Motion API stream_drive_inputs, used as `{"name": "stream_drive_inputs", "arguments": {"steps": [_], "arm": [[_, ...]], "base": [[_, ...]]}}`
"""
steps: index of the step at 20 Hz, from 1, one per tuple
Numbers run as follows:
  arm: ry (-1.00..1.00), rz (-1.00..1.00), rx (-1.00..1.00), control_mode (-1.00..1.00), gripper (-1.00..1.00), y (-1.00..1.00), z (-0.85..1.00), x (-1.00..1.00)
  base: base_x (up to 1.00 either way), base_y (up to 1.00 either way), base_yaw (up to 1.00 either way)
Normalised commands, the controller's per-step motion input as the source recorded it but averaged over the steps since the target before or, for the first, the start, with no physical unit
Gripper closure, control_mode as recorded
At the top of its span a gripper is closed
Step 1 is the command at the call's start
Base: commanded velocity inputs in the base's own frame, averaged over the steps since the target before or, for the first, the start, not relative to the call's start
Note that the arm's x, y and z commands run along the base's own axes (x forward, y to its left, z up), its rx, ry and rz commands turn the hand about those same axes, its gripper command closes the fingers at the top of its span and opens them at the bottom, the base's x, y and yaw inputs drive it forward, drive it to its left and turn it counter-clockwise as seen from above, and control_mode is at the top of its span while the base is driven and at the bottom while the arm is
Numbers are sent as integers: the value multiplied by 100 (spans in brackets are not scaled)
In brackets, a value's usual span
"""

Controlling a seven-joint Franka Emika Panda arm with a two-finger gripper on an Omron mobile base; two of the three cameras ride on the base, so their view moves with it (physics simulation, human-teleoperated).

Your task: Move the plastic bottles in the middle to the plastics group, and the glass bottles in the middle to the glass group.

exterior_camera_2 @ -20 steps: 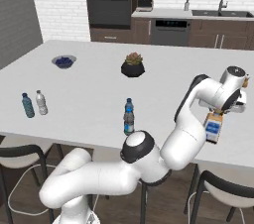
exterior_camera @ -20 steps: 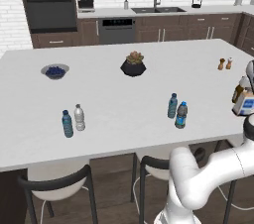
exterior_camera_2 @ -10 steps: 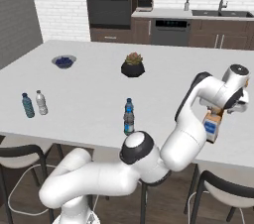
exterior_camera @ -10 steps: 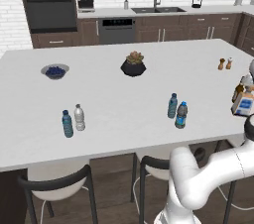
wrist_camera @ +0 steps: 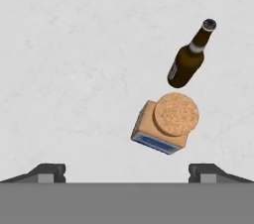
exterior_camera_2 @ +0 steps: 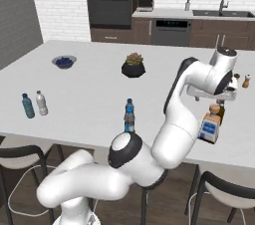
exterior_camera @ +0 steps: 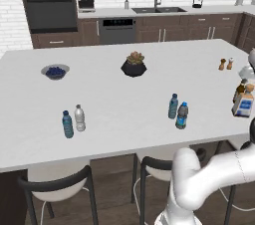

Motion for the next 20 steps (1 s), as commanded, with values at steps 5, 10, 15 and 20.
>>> {"name": "stream_drive_inputs", "arguments": {"steps": [5,10,15,20], "arm": [[0,3,-12,-100,-100,98,8,-32],[0,1,-5,-100,-100,99,6,-19],[-10,0,-1,-100,-100,88,52,-49],[-1,0,-3,-100,-100,97,14,-66]], "base": [[0,0,0],[0,0,0],[0,0,0],[0,0,0]]}}
